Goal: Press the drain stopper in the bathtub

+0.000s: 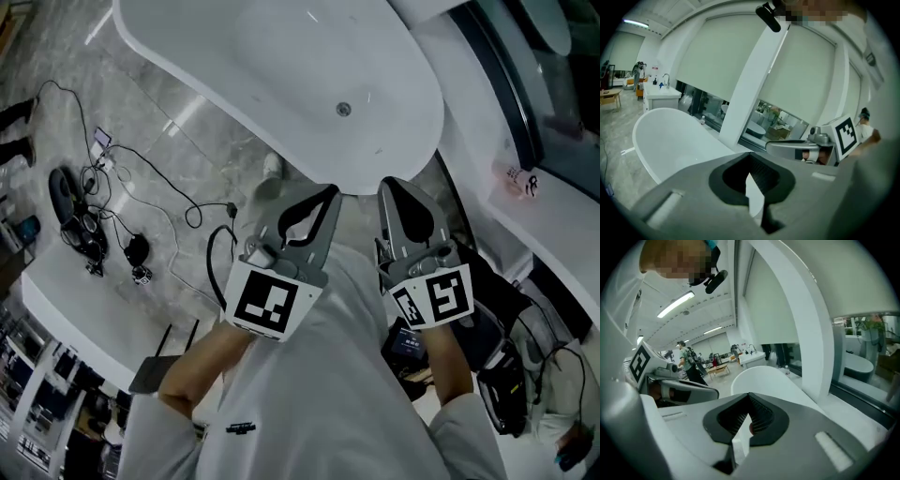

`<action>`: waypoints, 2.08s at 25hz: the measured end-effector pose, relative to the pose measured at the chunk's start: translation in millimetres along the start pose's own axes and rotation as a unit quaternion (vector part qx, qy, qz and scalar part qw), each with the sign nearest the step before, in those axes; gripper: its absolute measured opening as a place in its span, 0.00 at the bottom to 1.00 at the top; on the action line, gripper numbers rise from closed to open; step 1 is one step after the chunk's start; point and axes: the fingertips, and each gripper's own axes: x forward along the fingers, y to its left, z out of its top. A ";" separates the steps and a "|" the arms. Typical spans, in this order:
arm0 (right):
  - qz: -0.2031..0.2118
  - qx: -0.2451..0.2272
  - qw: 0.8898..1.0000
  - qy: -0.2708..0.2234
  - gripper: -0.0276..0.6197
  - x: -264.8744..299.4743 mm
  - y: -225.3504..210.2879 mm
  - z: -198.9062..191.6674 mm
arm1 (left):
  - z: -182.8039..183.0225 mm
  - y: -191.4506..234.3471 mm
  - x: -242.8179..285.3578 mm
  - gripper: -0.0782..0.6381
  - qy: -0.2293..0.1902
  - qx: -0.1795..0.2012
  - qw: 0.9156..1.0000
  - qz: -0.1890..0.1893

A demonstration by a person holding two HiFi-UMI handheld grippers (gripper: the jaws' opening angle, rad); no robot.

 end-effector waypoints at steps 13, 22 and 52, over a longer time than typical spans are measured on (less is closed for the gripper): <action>0.036 -0.004 0.995 0.091 0.05 111.4 -83.0 -100.6 | -70.6 87.7 84.8 0.11 0.015 -0.123 0.988 0.090; 0.034 -0.021 0.992 0.122 0.05 177.1 -129.7 -204.8 | -173.3 112.9 134.0 0.11 0.070 -0.134 0.986 0.066; -0.049 0.020 0.961 0.271 0.05 358.8 -293.3 -523.0 | -384.4 204.7 333.0 0.11 0.135 -0.148 0.978 0.060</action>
